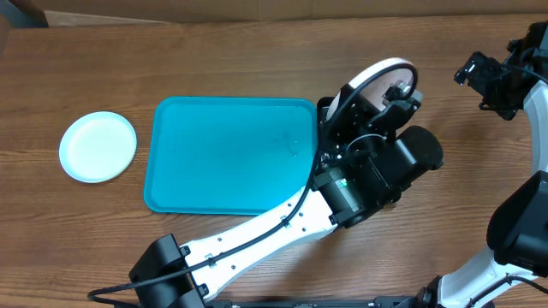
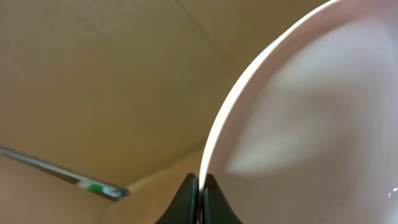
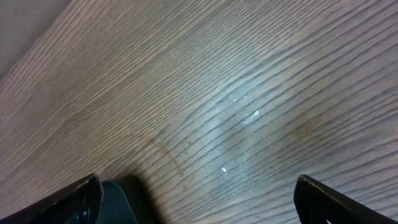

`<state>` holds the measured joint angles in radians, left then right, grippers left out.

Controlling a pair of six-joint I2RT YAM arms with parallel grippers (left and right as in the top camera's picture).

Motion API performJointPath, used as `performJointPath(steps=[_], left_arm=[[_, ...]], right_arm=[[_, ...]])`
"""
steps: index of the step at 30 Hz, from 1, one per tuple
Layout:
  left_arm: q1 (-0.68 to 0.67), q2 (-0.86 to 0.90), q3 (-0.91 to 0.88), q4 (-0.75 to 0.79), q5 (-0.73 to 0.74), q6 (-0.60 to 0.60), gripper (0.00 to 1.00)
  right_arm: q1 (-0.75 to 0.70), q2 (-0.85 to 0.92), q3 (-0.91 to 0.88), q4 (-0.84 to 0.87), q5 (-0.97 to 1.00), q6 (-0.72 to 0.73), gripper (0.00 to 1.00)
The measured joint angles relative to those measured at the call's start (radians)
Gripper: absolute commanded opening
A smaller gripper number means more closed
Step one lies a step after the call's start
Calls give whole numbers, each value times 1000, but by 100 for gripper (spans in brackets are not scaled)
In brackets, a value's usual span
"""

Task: Clean dirty plates on tray and stack at the side
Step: 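Lift the wiped white plate off the teal tray with the left gripper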

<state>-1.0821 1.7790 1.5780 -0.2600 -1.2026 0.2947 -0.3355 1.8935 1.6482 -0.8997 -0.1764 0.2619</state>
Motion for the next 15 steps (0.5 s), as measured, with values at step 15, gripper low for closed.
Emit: performJointPath(steps=[15], left_arm=[[4, 0, 6, -287, 87, -154, 4]], right_arm=[[0, 0, 0, 0, 0, 0, 100]])
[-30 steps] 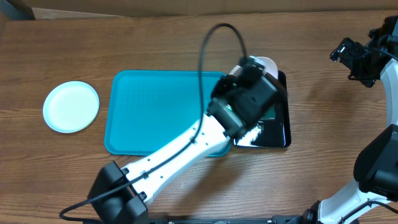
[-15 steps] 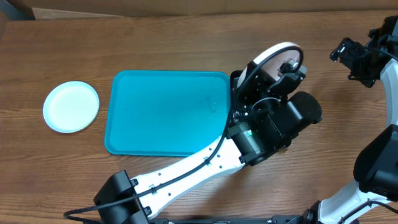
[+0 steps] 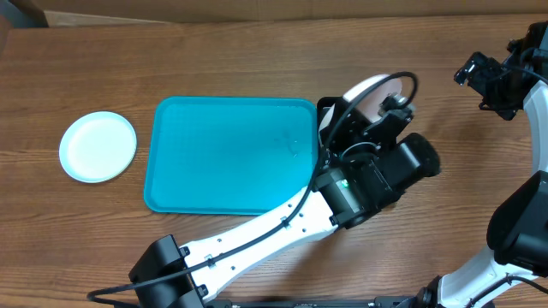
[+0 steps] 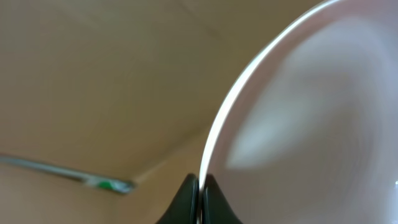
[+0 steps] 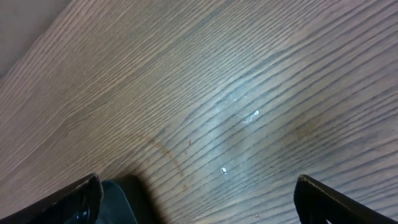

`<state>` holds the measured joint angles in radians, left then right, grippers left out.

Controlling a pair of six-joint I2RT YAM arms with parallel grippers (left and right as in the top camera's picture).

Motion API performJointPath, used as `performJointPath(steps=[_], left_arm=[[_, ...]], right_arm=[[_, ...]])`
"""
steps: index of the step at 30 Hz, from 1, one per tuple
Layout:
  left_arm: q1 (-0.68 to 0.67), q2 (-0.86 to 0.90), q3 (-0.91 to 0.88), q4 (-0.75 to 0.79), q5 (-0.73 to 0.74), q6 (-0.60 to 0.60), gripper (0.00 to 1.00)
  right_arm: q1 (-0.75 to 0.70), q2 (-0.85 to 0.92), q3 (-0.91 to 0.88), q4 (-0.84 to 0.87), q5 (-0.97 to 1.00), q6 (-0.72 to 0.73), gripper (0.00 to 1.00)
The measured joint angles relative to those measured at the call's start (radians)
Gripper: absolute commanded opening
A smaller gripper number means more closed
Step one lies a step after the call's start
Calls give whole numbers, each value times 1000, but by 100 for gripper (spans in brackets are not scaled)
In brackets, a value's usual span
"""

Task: Clean dirty plates on tray and stack at the side
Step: 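Lift the wiped white plate off the teal tray with the left gripper, then carry the white plate left and set it onto the plate stack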

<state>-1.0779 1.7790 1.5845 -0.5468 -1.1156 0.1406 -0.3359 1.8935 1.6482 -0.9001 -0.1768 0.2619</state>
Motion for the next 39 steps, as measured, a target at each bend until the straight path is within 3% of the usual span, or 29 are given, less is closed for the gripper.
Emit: performJointPath(steps=[4, 10, 17, 20, 25, 32, 39], left_arm=[[69, 0, -2, -130, 235, -208, 4], [299, 0, -2, -137, 684, -398, 4], [709, 0, -2, -182, 1242, -502, 4], [919, 0, -2, -245, 1384, -532, 4], [1249, 0, -2, -355, 1480, -554, 4], [1659, 0, -12, -391, 1474, -560, 4], [1900, 0, -141, -304, 1394, -580, 4]], right_arm=[[0, 0, 0, 0, 0, 0, 100], [0, 0, 0, 0, 0, 0, 100], [0, 0, 0, 0, 0, 1, 100], [0, 0, 0, 0, 0, 0, 100], [0, 0, 0, 0, 0, 0, 100], [0, 0, 0, 0, 0, 0, 100], [0, 0, 0, 0, -1, 0, 100]])
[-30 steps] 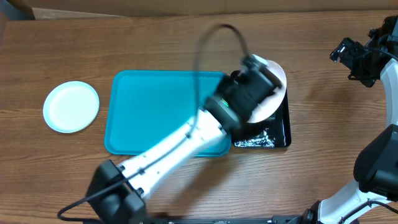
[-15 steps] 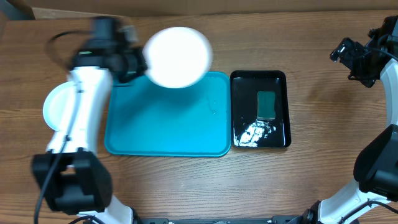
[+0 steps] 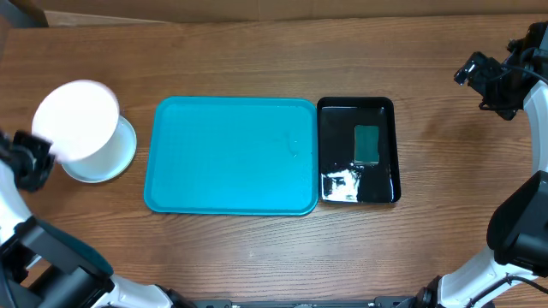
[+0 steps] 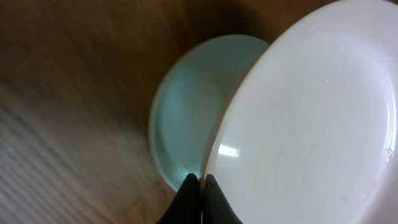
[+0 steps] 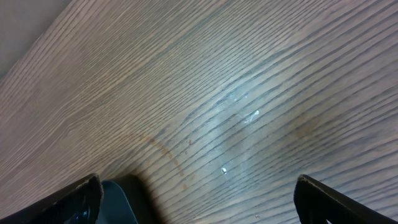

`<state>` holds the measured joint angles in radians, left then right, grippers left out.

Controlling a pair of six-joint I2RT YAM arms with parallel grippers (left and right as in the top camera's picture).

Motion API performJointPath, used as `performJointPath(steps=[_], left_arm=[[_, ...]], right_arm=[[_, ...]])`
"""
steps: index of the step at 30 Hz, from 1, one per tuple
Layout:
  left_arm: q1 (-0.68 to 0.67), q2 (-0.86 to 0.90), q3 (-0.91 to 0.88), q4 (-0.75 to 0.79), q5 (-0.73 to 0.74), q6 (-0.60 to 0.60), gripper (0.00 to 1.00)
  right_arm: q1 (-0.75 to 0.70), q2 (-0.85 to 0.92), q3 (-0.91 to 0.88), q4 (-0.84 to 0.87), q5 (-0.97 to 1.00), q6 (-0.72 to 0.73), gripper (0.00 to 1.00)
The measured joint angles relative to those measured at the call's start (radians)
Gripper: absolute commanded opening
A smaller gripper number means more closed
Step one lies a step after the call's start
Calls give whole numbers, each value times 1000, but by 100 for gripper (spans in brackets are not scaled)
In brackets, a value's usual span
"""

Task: Clean dirty plates on tray and stack at the side
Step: 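Carry the white plate left and set it onto the plate stack, then release the plate and move the left gripper over the teal tray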

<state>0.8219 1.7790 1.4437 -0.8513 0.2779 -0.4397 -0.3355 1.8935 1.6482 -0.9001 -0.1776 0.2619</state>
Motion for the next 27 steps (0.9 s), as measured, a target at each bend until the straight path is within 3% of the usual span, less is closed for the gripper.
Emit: performJointPath(steps=[9, 10, 11, 12, 14, 21, 27], left_arm=[[16, 0, -166, 120, -22, -3, 7], [16, 0, -167, 122, -22, -3, 21], [16, 0, -167, 126, -22, -4, 58], [16, 0, -167, 127, -21, -7, 80], [16, 0, -167, 127, -18, -6, 95], [-2, 0, -167, 134, 104, -2, 93], [-146, 0, -167, 151, 161, 27, 92]], right_arm=[[0, 0, 0, 0, 0, 0, 100], [0, 0, 0, 0, 0, 0, 100], [0, 0, 0, 0, 0, 0, 100], [0, 0, 0, 0, 1, 0, 100], [0, 0, 0, -1, 0, 0, 100], [0, 0, 0, 0, 0, 0, 100], [0, 0, 0, 0, 0, 0, 100]])
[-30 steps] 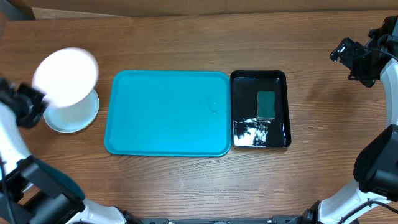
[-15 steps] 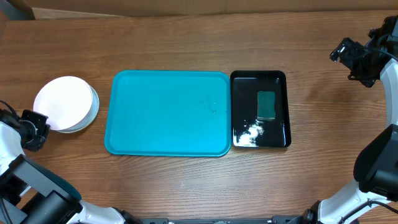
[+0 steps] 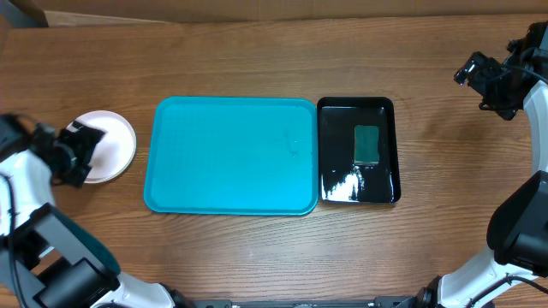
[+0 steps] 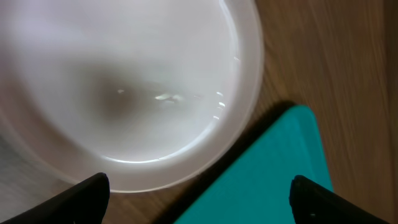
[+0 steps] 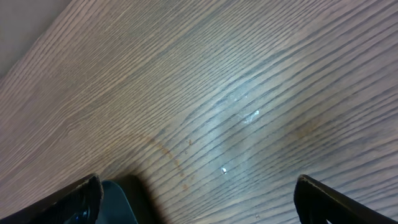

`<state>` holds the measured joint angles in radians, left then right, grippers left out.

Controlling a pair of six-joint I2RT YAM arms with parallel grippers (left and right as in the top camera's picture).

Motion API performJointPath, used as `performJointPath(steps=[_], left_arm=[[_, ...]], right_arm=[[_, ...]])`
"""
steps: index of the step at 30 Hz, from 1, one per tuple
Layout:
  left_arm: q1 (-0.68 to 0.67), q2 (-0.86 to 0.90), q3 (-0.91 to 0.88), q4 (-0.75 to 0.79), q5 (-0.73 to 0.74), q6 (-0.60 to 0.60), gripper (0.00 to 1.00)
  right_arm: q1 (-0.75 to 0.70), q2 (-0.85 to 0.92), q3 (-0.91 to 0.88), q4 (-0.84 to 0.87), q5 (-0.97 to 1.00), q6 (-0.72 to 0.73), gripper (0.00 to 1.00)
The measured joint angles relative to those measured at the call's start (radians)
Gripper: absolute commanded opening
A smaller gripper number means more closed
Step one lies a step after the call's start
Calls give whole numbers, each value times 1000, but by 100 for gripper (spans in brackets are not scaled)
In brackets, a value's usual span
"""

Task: Clean dirty plates on tray and stack at the side
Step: 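Release the plate and move the left gripper over the teal tray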

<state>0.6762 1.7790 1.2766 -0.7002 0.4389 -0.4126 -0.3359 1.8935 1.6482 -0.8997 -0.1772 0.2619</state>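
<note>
A white plate (image 3: 111, 144) lies flat on the table left of the empty teal tray (image 3: 231, 154); whether another plate lies under it cannot be told from here. In the left wrist view the plate (image 4: 124, 87) fills the upper left, with the tray's corner (image 4: 273, 180) at lower right. My left gripper (image 3: 82, 152) hovers at the plate's left side, open (image 4: 199, 202), holding nothing. My right gripper (image 3: 492, 81) stays at the far right, open (image 5: 199, 199) over bare wood.
A black bin (image 3: 390, 184) holding a green sponge (image 3: 367, 144) and some water stands against the tray's right edge. A brown cardboard wall runs along the table's back edge. The right arm's base reaches in at lower right.
My left gripper held a white plate tilted over the plate on the table. Now it is open and that plate lies flat there. The right arm has not moved.
My left gripper held a white plate upright over the black bin, while one plate lay left of the tray. Then it held the plate above that plate at the left. Now the plate rests there and the gripper is open.
</note>
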Motion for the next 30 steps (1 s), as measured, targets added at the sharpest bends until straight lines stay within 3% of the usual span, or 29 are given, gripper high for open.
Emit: performJointPath(steps=[6, 14, 20, 30], left_arm=[[-221, 0, 0, 24, -19, 54, 98], [-481, 0, 0, 59, -213, 76, 100], [-552, 0, 0, 59, -280, 80, 100], [-562, 0, 0, 59, -302, 80, 100]], right_arm=[[0, 0, 0, 0, 0, 0, 100], [0, 0, 0, 0, 0, 0, 100], [0, 0, 0, 0, 0, 0, 100], [0, 0, 0, -1, 0, 0, 100]])
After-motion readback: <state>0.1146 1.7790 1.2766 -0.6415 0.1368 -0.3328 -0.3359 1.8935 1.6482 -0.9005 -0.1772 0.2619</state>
